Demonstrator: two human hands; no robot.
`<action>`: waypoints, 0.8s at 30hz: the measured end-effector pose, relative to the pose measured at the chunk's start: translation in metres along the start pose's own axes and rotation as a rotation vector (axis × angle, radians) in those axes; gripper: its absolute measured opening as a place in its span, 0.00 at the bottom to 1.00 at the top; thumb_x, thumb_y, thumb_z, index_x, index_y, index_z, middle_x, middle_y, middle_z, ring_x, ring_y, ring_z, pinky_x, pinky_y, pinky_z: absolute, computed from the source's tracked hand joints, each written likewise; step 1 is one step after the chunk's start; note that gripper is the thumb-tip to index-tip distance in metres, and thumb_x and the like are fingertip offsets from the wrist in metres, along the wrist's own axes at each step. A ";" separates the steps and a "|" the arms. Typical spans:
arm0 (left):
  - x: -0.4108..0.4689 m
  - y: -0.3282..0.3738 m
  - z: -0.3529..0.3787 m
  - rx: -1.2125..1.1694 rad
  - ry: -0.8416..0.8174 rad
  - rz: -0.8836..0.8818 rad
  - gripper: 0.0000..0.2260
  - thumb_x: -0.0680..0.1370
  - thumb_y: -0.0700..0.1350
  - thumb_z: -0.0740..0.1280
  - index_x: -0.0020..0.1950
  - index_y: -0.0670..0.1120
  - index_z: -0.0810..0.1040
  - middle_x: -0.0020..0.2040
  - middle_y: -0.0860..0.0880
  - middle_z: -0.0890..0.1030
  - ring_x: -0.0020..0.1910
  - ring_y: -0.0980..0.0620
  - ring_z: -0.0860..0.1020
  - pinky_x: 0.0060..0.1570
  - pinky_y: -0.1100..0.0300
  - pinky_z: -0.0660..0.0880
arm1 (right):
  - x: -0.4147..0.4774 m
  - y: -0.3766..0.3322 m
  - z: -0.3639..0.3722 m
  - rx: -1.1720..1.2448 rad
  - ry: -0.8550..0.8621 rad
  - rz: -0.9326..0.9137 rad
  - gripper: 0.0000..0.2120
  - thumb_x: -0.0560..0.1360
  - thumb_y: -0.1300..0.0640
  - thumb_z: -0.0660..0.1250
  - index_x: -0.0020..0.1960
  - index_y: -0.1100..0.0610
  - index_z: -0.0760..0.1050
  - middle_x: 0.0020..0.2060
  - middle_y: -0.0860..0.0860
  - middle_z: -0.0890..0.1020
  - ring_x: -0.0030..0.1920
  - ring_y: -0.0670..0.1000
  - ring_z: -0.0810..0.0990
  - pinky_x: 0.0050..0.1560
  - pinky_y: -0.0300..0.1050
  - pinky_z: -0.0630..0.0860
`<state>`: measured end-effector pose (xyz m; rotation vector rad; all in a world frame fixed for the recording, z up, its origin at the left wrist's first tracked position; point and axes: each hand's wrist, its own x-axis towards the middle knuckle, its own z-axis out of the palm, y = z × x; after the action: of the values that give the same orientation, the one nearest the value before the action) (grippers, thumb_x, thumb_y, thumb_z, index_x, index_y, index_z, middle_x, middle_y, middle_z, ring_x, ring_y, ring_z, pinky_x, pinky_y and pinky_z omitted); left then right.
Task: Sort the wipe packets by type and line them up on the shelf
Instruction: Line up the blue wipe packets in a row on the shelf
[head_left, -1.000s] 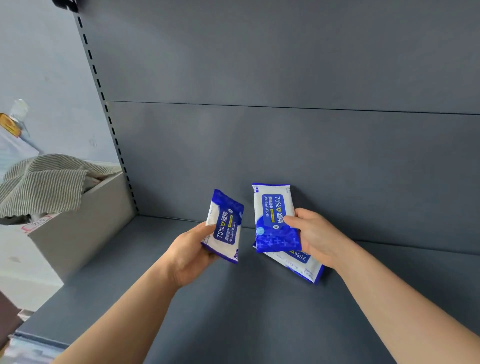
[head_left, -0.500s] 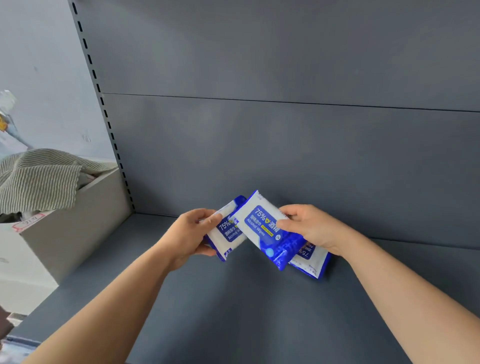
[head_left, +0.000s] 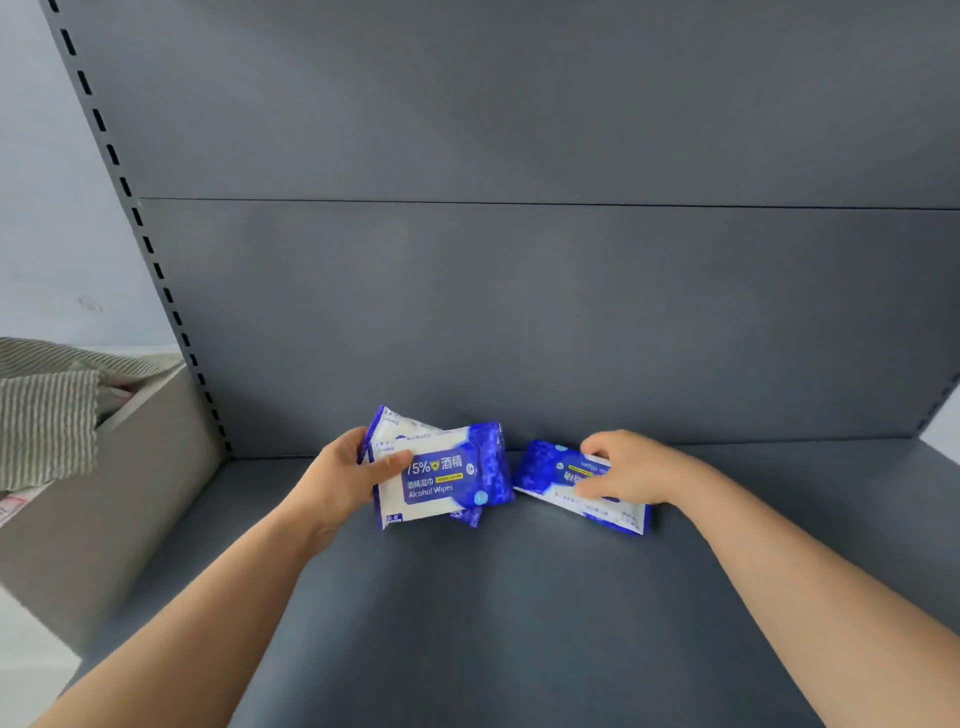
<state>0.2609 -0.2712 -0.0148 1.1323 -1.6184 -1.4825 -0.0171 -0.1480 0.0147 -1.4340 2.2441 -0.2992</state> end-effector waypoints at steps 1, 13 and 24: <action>0.003 -0.003 -0.003 -0.002 0.007 0.000 0.10 0.76 0.42 0.70 0.56 0.45 0.76 0.48 0.47 0.85 0.45 0.47 0.84 0.47 0.53 0.79 | -0.001 0.004 0.002 -0.002 -0.013 0.028 0.25 0.70 0.50 0.72 0.62 0.60 0.72 0.51 0.51 0.80 0.43 0.49 0.76 0.44 0.43 0.71; 0.036 -0.023 0.009 0.340 0.104 0.106 0.12 0.80 0.54 0.61 0.55 0.48 0.62 0.55 0.51 0.78 0.51 0.48 0.78 0.51 0.53 0.74 | 0.002 -0.009 0.007 0.586 0.145 -0.028 0.08 0.73 0.57 0.72 0.50 0.56 0.76 0.45 0.49 0.85 0.44 0.48 0.84 0.44 0.43 0.78; 0.048 -0.029 -0.009 0.612 -0.017 0.166 0.14 0.74 0.47 0.68 0.54 0.49 0.65 0.54 0.52 0.80 0.47 0.55 0.79 0.46 0.54 0.77 | 0.017 -0.017 0.022 0.836 0.171 -0.033 0.08 0.74 0.62 0.70 0.53 0.57 0.79 0.47 0.51 0.86 0.47 0.51 0.85 0.52 0.48 0.79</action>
<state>0.2538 -0.3180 -0.0464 1.2563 -2.1980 -0.9070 0.0013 -0.1698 -0.0018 -0.9982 1.8351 -1.2339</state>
